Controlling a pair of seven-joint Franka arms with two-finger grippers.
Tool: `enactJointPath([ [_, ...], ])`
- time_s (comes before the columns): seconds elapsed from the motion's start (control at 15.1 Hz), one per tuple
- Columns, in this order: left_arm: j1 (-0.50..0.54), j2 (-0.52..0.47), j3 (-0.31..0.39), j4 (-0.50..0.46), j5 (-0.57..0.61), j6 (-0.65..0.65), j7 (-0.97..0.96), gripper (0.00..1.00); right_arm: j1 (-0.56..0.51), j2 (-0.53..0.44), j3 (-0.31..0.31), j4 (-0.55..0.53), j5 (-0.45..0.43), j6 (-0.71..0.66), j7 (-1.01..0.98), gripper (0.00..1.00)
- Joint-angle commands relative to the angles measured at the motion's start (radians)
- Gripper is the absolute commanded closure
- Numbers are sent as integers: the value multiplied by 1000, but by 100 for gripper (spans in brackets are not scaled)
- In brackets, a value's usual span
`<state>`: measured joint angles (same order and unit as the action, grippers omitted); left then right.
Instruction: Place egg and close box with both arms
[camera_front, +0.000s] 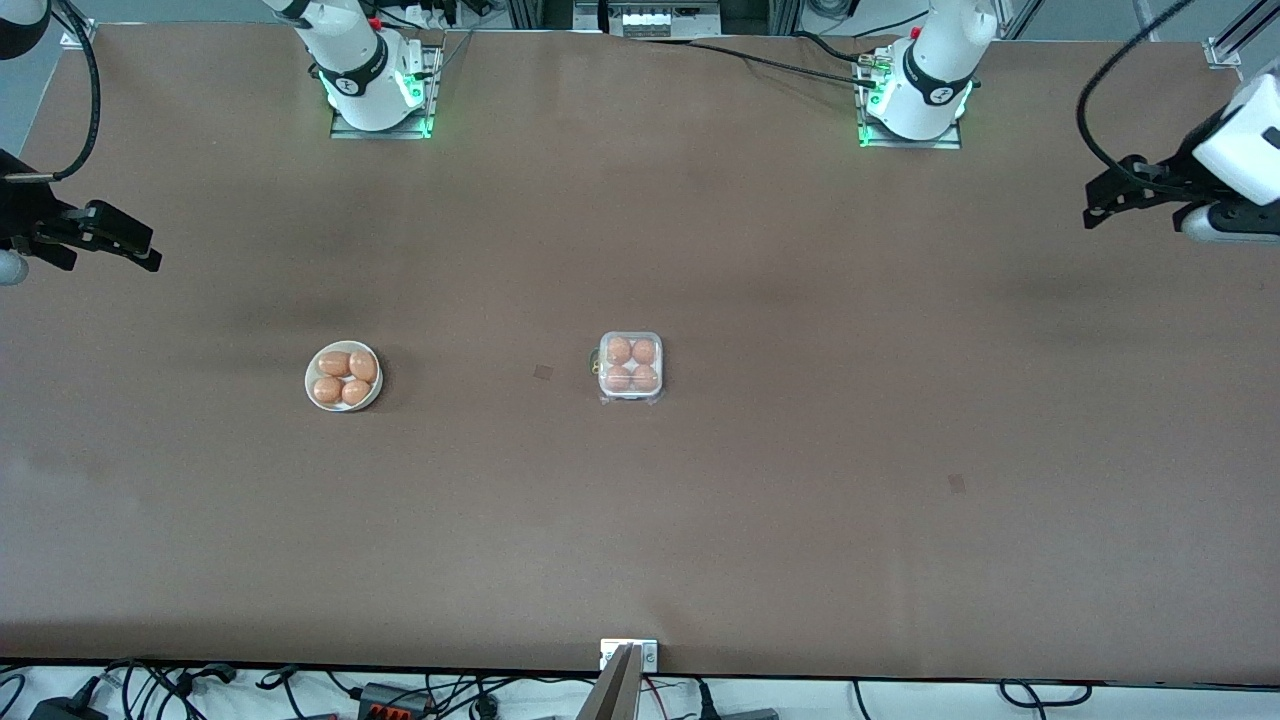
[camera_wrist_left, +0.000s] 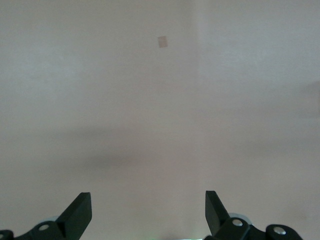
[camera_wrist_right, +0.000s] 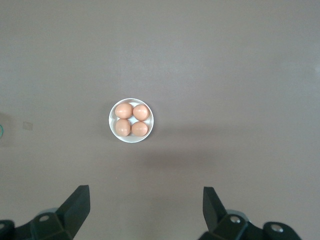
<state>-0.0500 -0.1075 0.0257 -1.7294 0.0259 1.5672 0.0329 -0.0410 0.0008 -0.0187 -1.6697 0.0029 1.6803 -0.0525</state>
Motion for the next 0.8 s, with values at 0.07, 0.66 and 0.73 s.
enactJointPath([
  [0.07,-21,-20,22,-29,-33,34,36,0,-7,-21,5,-19,14,-2,0,0],
  [0.66,-19,-18,8,-19,-32,27,36,0,-10,-18,3,-19,14,-4,0,0],
  [0.73,-19,-18,8,-18,-32,31,36,0,-10,-19,3,-19,14,-4,-1,0],
])
